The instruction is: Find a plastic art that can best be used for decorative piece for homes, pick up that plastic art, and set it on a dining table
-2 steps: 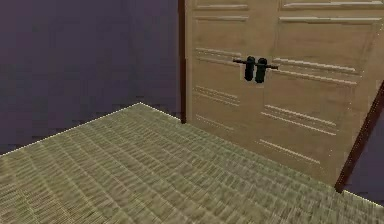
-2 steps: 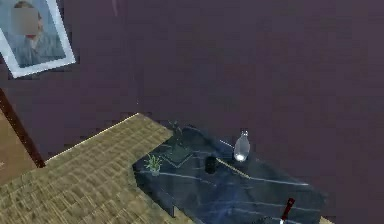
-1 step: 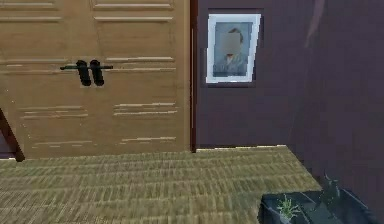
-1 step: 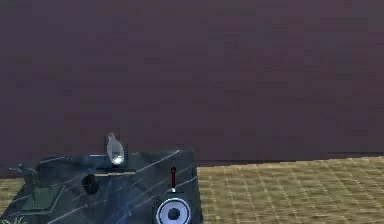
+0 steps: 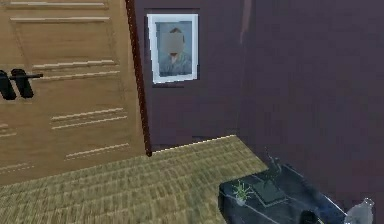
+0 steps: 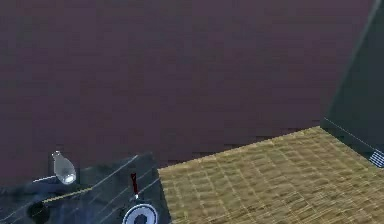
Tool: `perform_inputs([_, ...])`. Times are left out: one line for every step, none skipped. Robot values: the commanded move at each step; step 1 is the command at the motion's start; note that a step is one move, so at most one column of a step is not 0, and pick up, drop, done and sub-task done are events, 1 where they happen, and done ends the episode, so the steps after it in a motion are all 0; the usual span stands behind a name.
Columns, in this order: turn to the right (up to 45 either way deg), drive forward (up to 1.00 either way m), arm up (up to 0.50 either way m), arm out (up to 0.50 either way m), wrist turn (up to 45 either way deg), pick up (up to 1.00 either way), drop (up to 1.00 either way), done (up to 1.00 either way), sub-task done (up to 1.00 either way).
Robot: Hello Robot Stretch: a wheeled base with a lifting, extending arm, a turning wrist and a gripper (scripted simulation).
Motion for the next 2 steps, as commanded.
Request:
perform_inputs([0.0, 0.65, 0.00, 0.00, 0.0, 0.00, 0.00, 0.00, 0.00])
perform_inputs([-33.0, 0.00, 0.00, 0.00, 0.0, 0.00, 0.00, 0.00, 0.00])
